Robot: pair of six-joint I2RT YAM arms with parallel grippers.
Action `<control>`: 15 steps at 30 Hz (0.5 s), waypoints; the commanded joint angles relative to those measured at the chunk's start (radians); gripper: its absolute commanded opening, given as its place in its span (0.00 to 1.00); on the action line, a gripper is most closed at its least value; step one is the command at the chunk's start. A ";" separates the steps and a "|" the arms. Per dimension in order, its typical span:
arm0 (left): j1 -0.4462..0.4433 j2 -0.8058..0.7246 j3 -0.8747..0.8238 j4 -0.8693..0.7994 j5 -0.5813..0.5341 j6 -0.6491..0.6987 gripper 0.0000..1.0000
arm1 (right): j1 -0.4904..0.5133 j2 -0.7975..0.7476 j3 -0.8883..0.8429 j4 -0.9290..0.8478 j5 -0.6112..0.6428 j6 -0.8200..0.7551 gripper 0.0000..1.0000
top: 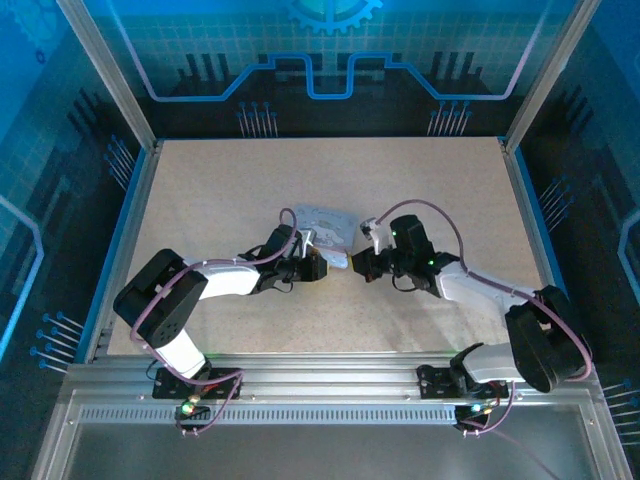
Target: Unlock the padlock with the key
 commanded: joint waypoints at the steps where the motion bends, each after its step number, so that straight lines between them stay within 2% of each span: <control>1: -0.004 -0.038 0.036 -0.012 0.035 -0.030 0.26 | 0.037 -0.003 -0.050 0.073 0.034 -0.039 0.00; 9: -0.001 0.000 0.029 -0.010 -0.035 -0.033 0.32 | 0.049 0.019 -0.057 0.078 0.048 -0.055 0.00; 15: 0.007 0.028 0.023 0.018 -0.051 -0.037 0.36 | 0.021 0.044 0.034 0.056 -0.040 -0.036 0.00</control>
